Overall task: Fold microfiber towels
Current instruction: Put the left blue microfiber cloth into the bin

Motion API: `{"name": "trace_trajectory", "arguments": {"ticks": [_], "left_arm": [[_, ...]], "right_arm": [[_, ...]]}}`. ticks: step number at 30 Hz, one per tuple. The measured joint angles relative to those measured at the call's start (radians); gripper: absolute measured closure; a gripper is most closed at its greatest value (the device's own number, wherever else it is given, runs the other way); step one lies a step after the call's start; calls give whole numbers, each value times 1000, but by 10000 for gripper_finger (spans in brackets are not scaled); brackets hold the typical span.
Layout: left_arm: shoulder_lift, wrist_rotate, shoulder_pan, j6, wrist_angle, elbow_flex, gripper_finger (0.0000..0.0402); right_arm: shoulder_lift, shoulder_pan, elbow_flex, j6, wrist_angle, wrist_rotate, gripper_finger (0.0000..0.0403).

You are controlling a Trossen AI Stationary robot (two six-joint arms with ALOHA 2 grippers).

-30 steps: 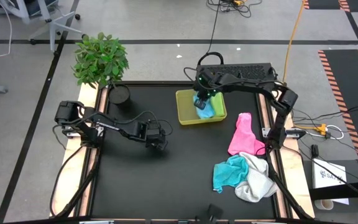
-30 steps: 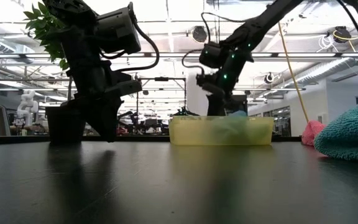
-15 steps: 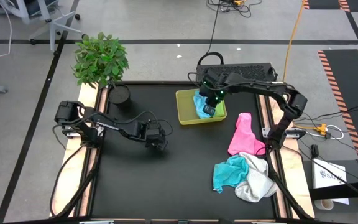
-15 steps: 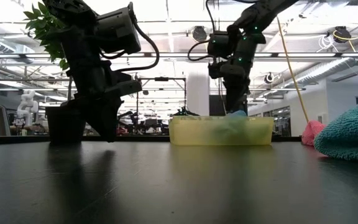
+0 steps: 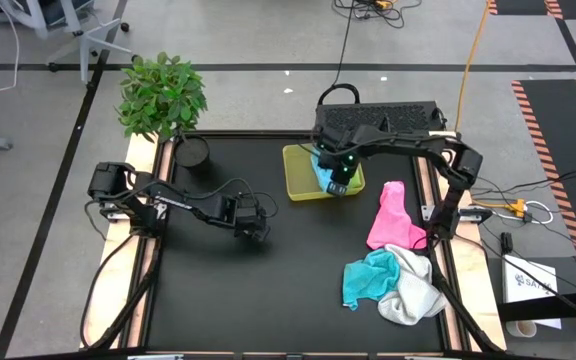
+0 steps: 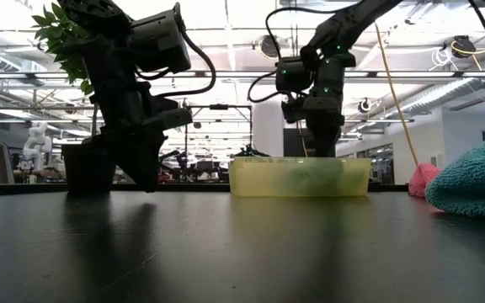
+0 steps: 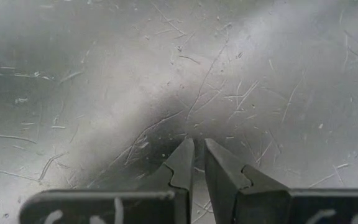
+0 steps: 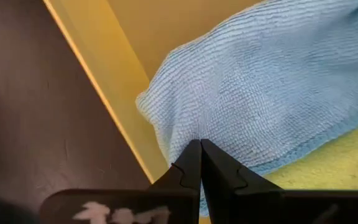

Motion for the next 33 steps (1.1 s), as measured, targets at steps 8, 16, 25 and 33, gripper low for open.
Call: {"name": "trace_trajectory", "arguments": {"ticks": [8, 16, 25, 33], "left_arm": [[0, -10, 0, 0, 0, 0, 366], [0, -10, 0, 0, 0, 0, 366], [0, -10, 0, -6, 0, 0, 366], [0, -9, 0, -6, 1, 0, 366]], "right_arm": [[1, 24, -121, 37, 127, -53, 403], [0, 16, -196, 51, 175, -57, 403], [-103, 16, -136, 47, 196, -51, 403], [-108, 2, -131, 29, 233, -51, 403]]}}
